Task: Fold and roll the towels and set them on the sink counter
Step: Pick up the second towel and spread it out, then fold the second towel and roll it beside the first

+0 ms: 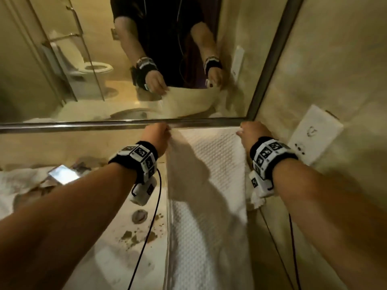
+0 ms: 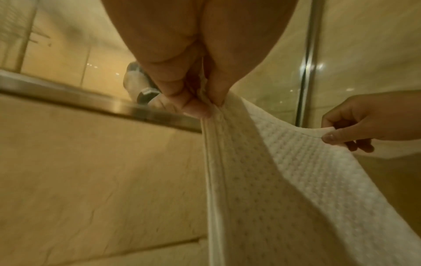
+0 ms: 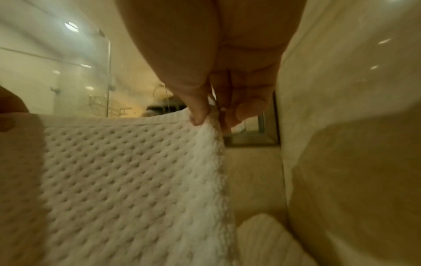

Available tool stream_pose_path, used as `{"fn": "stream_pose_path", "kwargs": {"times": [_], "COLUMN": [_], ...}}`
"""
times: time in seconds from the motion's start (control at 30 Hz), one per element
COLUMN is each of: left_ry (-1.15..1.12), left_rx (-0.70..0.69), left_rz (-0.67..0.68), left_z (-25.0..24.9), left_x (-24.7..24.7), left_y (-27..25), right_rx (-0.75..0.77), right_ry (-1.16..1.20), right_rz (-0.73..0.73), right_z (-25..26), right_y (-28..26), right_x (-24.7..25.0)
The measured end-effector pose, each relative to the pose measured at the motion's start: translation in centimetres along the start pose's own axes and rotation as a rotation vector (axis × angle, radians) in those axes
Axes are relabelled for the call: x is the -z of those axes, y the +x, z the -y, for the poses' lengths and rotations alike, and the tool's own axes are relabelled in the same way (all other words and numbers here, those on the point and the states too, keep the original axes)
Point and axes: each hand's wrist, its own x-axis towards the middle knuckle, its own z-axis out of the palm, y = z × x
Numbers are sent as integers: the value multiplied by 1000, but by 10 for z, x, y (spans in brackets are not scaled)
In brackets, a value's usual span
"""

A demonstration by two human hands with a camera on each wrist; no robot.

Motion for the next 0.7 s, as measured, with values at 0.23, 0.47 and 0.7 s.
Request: {"fn": "stream_pose_path", "kwargs": {"times": [0.23,0.47,0.7], "left_ry": [27,8,-109], "left_rx": [117,121,220], "left_rz": [62,46,24], "left_z": [62,93,100], "left_x": [-96,-154,-180], "left_y": [49,73,72], "right_rx": [29,96,129], "right_ry": [-118,-244,-224], "right_rz": [91,50,38], "right_z": [4,-3,-10], "right_y": [70,99,105], "right_x": [-107,-169,-175]}}
